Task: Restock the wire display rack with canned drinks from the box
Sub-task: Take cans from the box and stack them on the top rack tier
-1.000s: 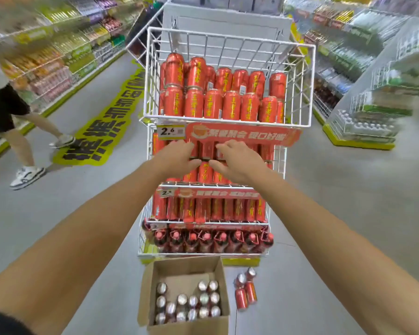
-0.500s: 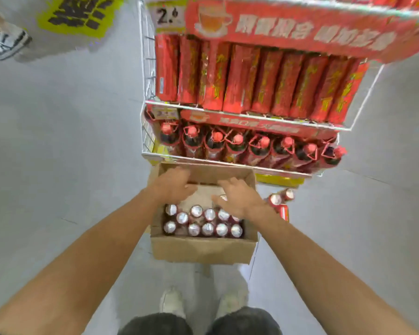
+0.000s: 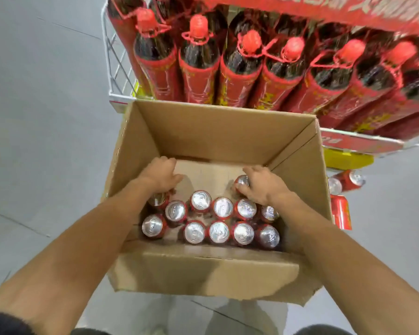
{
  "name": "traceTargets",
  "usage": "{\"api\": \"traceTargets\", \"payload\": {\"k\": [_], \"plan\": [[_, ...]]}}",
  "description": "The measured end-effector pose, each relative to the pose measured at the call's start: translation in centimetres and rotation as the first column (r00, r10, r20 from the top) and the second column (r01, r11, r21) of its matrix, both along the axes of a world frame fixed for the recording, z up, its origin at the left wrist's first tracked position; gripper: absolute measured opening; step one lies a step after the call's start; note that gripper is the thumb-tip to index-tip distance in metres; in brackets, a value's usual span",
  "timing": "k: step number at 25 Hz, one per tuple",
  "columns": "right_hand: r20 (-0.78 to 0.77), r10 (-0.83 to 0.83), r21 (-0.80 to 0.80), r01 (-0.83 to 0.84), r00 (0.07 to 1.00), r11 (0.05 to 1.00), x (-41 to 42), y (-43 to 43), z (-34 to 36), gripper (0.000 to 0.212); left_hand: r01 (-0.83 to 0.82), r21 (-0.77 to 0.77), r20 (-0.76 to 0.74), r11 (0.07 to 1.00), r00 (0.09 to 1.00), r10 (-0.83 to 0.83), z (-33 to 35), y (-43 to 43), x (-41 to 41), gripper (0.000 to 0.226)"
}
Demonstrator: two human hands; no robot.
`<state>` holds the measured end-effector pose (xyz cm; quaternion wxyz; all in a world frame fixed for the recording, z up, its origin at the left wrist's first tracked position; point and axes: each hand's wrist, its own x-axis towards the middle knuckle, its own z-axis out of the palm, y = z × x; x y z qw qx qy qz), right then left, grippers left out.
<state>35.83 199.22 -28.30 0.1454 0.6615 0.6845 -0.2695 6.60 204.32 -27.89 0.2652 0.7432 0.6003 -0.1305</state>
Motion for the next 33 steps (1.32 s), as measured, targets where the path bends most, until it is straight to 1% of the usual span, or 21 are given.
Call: {"api": "traceTargets", "payload": {"k": [5, 8, 10, 11, 13, 16, 18, 20, 23, 26, 29, 31, 33], "plan": [[0.057, 0.129, 0.048, -0.132, 0.99, 0.99, 0.3, 0.6, -2.4, 0.067, 0.072, 0.107, -0.126, 0.992, 0.99, -0.058, -2.5, 0.3, -0.4, 0.035], [0.1, 0.181, 0.092, -0.19, 0.978, 0.977, 0.5, 0.9, -3.2, 0.056, 0.121, 0.133, -0.181, 0.984, 0.979, -0.096, -3.3, 0.6, -0.4, 0.038], [0.093, 0.16, 0.101, -0.169, 0.983, 0.98, 0.4, 1.0, -3.2, 0.047, 0.124, 0.119, -0.198, 0.985, 0.975, -0.098, -3.2, 0.8, -0.5, 0.038], [0.086, 0.15, 0.1, -0.159, 0.985, 0.982, 0.4, 0.9, -3.1, 0.046, 0.122, 0.114, -0.207, 0.986, 0.974, -0.096, -3.0, 0.8, -0.5, 0.038], [0.071, 0.126, 0.117, -0.134, 0.989, 0.984, 0.5, 0.8, -2.6, 0.046, 0.144, 0.101, -0.249, 0.984, 0.962, -0.115, -2.7, 0.8, -0.3, 0.038], [-0.01, 0.079, 0.153, -0.077, 0.997, 0.985, 0.6, 0.8, -1.2, 0.051, 0.183, 0.071, -0.273, 0.981, 0.949, -0.157, -2.3, 1.1, -0.2, 0.037], [-0.073, 0.073, 0.169, -0.059, 0.995, 0.984, 0.5, 1.1, 0.7, 0.058, 0.189, 0.064, -0.246, 0.98, 0.955, -0.168, -1.1, 1.5, -0.2, 0.039], [-0.108, 0.084, 0.191, -0.062, 0.991, 0.98, 0.5, 1.6, 4.2, 0.062, 0.165, 0.073, -0.169, 0.984, 0.974, -0.151, 2.1, 2.1, 0.1, 0.042], [-0.134, 0.11, 0.245, -0.074, 0.985, 0.967, 0.2, 1.8, 12.7, 0.055, 0.144, 0.102, -0.02, 0.984, 0.99, -0.143, 11.4, 2.6, 1.2, 0.043], [-0.161, 0.098, 0.235, -0.059, 0.982, 0.97, 0.1, 1.7, 23.8, 0.063, 0.166, 0.146, 0.133, 0.975, 0.974, -0.185, 24.0, 2.5, 2.9, 0.044], [-0.21, 0.073, 0.277, -0.012, 0.975, 0.961, 0.6, 1.9, 39.0, 0.058, 0.181, 0.222, 0.268, 0.958, 0.933, -0.239, 40.5, 2.7, 4.2, 0.072], [-0.256, 0.042, 0.334, 0.047, 0.966, 0.942, 0.7, 1.9, 51.2, 0.056, 0.16, 0.251, 0.323, 0.955, 0.916, -0.239, 52.7, 2.8, 5.2, 0.074], [-0.3, 0.019, 0.387, 0.103, 0.954, 0.916, 1.1, 1.9, 63.0, 0.059, 0.152, 0.281, 0.347, 0.947, 0.905, -0.248, 64.4, 3.2, 6.1, 0.074]]}}
